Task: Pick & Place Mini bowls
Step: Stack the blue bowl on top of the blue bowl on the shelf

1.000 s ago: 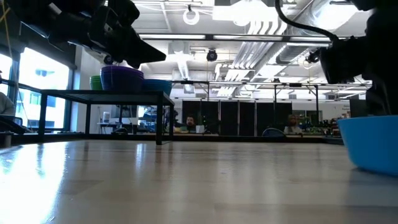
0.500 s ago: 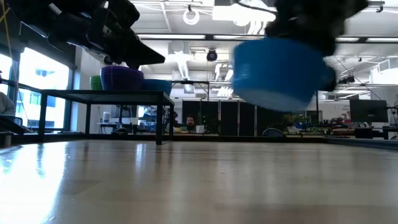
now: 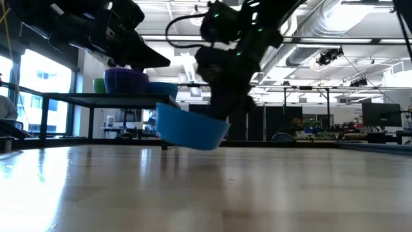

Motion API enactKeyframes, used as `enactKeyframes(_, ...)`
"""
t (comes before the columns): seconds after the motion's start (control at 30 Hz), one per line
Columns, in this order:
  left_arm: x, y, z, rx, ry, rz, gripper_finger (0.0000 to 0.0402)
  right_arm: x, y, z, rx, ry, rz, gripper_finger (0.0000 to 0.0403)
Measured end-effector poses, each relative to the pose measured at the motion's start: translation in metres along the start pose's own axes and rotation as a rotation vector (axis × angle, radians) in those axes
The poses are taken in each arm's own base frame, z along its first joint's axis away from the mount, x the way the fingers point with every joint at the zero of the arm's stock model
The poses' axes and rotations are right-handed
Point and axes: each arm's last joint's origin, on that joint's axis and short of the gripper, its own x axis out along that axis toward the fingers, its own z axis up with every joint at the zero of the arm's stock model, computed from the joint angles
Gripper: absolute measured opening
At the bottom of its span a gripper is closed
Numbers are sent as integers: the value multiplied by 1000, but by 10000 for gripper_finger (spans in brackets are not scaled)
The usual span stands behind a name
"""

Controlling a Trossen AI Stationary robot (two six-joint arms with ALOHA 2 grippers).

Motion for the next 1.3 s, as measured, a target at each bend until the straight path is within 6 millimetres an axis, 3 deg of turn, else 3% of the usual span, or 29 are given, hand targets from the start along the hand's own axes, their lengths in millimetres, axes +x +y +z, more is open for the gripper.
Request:
enactKeyframes(0.23,0,0,-2,-1,24,0,5,16,5,15,-74,-46,-3,14)
enactKeyframes(0.43,0,0,-3,4,31,3,5,16,7,18,-124,-91,-12,57)
enactKeyframes(0.57,0,0,-3,4,31,2,5,7,13,15,-246,-90,-23,89)
enactKeyframes(0.67,0,0,-4,2,39,2,5,-9,22,13,-343,-125,-95,86)
enactKeyframes(0.77,0,0,-4,-1,42,1,5,-27,25,2,-449,-172,-138,53)
enactKeyframes(0.9,0,-1,-5,-5,49,-12,5,-44,15,-23,-463,-327,-72,6)
enactKeyframes(1.1,0,1,-3,-64,53,23,5,-57,-17,-67,-463,-579,48,22)
enactKeyframes(1.3,2,3,7,-109,139,59,5,-67,-42,-102,-464,-730,80,5)
